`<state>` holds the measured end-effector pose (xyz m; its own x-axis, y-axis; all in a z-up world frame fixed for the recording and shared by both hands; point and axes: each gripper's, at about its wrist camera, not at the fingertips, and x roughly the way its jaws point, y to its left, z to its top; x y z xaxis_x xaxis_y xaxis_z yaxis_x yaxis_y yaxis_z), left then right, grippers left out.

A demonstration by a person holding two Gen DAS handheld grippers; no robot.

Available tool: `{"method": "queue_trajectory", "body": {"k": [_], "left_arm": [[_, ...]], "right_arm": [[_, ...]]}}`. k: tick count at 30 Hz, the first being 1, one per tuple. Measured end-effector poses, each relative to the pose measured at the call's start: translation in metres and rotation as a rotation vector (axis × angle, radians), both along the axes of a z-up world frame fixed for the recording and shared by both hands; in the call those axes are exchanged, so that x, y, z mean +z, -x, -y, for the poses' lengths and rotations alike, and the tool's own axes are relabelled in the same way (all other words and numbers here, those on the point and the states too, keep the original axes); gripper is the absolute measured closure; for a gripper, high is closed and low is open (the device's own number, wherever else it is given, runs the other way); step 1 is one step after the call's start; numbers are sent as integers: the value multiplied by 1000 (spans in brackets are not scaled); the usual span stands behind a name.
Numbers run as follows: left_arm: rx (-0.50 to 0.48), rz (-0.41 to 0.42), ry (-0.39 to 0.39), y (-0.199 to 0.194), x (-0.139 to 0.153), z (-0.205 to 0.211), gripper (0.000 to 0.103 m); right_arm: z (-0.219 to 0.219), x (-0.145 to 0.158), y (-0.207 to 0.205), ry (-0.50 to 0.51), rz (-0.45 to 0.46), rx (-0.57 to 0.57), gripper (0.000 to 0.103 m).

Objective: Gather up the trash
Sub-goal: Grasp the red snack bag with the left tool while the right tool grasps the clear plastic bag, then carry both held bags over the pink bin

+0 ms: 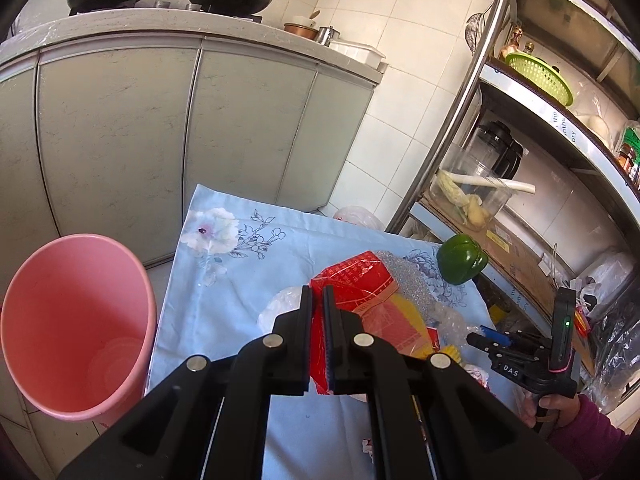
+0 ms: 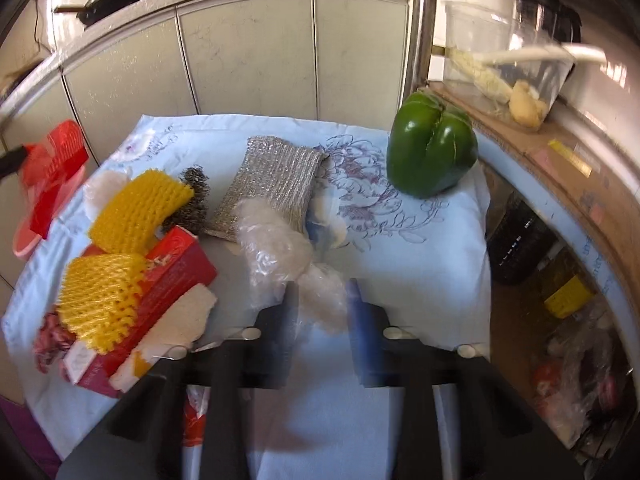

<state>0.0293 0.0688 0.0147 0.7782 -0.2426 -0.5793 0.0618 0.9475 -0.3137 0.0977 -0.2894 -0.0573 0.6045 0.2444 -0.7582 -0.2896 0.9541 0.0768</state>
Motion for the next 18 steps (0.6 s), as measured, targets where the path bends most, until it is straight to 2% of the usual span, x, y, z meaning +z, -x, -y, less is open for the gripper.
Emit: {"method": "queue_trajectory", "body": {"k": [1,2,13,18], "left_arm": [[1,4,1,2,1,-1,99],[1,8,1,3,2,-1,99],[48,47,-3,18,11,-18,99],[109,80,-3,26,20,-37,99]], "right_arm": [[2,1,1,-9,-3,-5,87],[3,2,2,-9,-6,-10,88],[11,36,29,-78,62,-39,89],[-6,62,36,-110,125,-8,89]]}}
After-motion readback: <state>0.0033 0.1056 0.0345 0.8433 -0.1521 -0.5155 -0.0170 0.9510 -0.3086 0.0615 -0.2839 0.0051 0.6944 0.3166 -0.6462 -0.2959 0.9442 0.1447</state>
